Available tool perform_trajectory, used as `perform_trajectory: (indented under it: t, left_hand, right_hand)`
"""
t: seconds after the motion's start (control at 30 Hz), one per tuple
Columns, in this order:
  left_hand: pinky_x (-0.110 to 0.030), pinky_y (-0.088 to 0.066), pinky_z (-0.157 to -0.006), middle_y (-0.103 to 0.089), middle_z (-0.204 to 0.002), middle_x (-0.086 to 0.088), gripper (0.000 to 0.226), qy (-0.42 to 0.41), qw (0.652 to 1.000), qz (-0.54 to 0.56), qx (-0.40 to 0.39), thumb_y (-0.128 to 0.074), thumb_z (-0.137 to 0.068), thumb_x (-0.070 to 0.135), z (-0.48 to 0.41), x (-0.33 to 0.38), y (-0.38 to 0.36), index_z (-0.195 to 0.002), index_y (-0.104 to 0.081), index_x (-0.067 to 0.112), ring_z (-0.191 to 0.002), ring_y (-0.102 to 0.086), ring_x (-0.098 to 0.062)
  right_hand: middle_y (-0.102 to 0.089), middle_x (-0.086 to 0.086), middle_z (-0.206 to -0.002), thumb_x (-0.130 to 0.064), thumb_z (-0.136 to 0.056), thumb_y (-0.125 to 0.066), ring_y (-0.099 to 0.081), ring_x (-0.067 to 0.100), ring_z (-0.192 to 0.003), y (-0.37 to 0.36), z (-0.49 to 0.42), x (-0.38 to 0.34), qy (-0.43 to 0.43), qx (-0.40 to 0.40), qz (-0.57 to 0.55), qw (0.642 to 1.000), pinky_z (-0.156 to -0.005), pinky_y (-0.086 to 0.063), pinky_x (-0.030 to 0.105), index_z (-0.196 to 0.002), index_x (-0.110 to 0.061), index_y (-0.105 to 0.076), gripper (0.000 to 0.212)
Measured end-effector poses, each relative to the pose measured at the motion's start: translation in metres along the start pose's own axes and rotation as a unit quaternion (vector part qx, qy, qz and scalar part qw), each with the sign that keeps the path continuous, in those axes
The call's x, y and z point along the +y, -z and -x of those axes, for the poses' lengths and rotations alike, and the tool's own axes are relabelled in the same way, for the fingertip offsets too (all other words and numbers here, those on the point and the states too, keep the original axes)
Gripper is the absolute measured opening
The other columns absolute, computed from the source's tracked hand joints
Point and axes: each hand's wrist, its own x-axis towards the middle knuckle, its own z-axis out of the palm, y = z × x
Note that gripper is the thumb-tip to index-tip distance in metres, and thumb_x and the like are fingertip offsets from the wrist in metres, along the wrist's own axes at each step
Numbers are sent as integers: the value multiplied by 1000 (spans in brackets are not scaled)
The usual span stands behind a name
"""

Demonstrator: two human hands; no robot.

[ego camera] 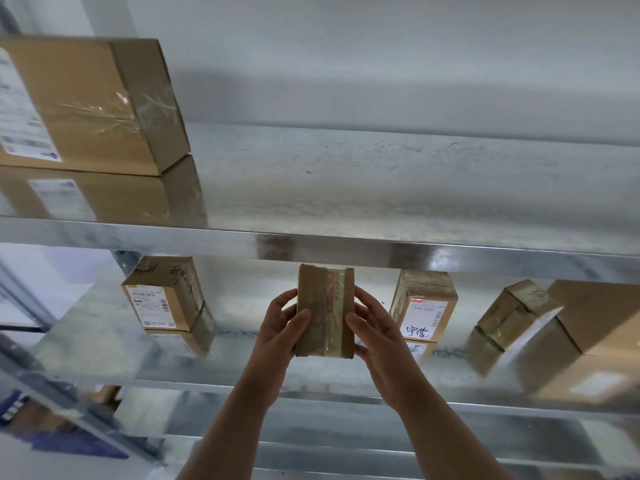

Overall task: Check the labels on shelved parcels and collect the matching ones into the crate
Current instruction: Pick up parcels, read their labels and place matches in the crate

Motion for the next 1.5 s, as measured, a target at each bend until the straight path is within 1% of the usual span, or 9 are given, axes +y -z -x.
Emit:
perform_trajectory:
  t: [0.2,0.33,0.4,0.5,0.57,0.7,0.83,1.4,1.5]
  left_hand:
    - [-49,-57,-94,-70,-122,-17,37,3,1000,10,11,-55,-104,36,-1,0,2,-131,-65,11,-111,-69,-32]
    - [-33,-53,-56,-73,-87,-12,26,-3,997,-43,70,-51,-107,17,-5,0,4,-121,-72,19,-70,-65,-21]
    - [-28,-46,-45,-68,-72,-10,28,5,994,-55,91,-47,-108,9,-7,0,5,-124,-66,22,-56,-58,-18]
    - [-38,-56,-60,-71,-83,-18,30,8,997,-36,75,-43,-109,8,-6,3,4,-123,-65,21,-70,-64,-29]
    - [-46,-61,-76,-74,-106,-19,26,21,999,4,40,-49,-107,27,-4,6,2,-128,-64,23,-89,-70,-32]
    - [-58,-58,-97,-71,-126,-13,51,29,1000,-1,-4,-60,-92,43,-2,8,4,-140,-57,26,-115,-69,-36]
    - [-55,-59,-96,-73,-122,-6,53,25,999,-3,-22,-74,-91,38,-2,7,8,-140,-56,27,-115,-70,-33]
    - [-53,-60,-94,-73,-122,-3,69,16,1000,1,-4,-75,-77,50,0,5,7,-139,-57,29,-114,-70,-33]
    - [-53,-61,-92,-73,-123,-8,57,21,1000,9,2,-71,-85,41,1,3,7,-139,-57,27,-114,-70,-35]
  right_hand:
    - [-68,6,-137,-36,-85,-75,-67,27,-126,7,-5,8,-33,42,-51,997,-106,-56,53,-148,-33,-54,66]
    - [-75,9,-119,-15,-102,-62,-67,31,-118,10,-7,9,-43,67,-52,995,-94,-59,45,-131,-13,-70,30]
    - [-77,8,-117,-19,-103,-60,-68,33,-119,10,-5,7,-52,71,-57,994,-96,-58,47,-125,-12,-73,27]
    - [-78,2,-119,-32,-93,-64,-68,30,-122,8,-2,2,-61,57,-72,994,-103,-56,55,-128,-23,-71,37]
    - [-75,-1,-126,-35,-93,-64,-69,28,-123,7,-1,1,-71,33,-88,993,-103,-55,59,-136,-31,-66,43]
    - [-69,2,-137,-34,-93,-65,-71,29,-122,6,-1,2,-74,9,-109,991,-100,-58,57,-146,-37,-56,54]
    - [-71,-2,-135,-34,-95,-64,-70,25,-122,5,-1,1,-51,13,-90,994,-104,-55,60,-147,-38,-56,53]
    - [-70,-3,-136,-38,-97,-62,-65,31,-129,5,-3,5,-45,5,-77,996,-106,-53,62,-148,-40,-55,52]
    - [-70,-3,-135,-42,-93,-66,-66,30,-127,5,-2,8,-52,14,-63,997,-106,-54,61,-148,-40,-54,57]
